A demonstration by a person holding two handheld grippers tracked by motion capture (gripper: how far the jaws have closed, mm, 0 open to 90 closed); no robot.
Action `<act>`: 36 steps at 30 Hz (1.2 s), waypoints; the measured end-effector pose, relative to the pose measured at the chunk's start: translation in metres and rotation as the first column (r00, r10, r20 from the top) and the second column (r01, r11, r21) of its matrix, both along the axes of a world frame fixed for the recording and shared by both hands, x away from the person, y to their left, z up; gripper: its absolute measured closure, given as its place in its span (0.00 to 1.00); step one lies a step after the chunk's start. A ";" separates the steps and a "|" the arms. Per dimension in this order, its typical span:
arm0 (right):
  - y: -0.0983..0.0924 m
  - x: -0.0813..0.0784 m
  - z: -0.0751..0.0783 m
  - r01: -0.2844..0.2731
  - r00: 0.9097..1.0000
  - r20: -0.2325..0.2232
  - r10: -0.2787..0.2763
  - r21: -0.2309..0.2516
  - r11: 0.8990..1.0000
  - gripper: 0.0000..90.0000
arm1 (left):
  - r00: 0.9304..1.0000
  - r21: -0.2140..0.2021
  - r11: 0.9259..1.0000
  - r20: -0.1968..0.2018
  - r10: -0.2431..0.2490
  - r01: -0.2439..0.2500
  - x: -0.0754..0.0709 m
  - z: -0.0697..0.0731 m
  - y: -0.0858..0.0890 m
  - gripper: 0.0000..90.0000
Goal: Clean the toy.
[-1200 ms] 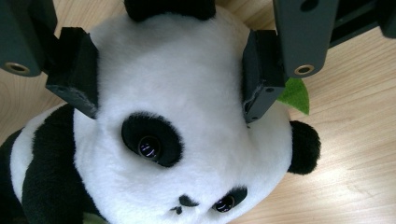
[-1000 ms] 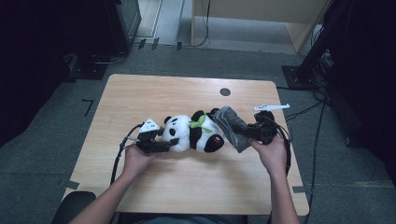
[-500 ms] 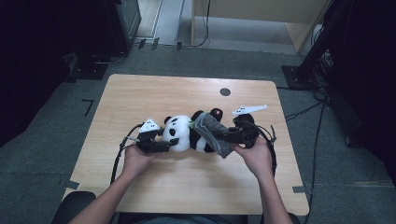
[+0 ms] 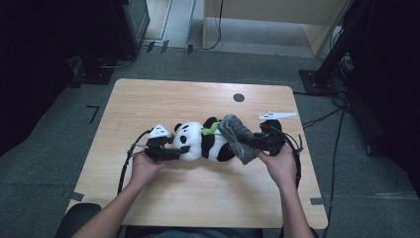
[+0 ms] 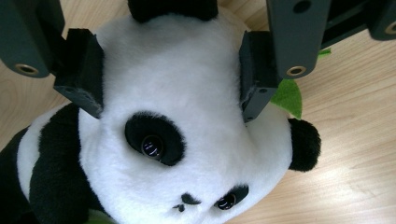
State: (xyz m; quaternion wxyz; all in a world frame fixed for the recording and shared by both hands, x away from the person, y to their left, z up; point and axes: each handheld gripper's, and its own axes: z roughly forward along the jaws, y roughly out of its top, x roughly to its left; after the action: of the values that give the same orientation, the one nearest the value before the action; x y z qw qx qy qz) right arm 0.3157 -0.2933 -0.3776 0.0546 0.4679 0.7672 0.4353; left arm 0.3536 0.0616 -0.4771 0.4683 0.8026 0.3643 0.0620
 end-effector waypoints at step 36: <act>0.111 -0.009 -0.080 -0.113 0.977 0.149 0.150 -0.231 0.966 0.85 | 1.000 0.055 0.998 -0.009 -0.006 0.007 0.005 0.003 -0.009 0.45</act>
State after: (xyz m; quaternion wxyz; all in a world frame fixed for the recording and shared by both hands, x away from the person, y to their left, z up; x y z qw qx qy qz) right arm 0.3067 -0.1819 -0.4579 0.1407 0.3690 0.8331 0.3873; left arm 0.3587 0.0530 -0.4738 0.4445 0.8167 0.3619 0.0669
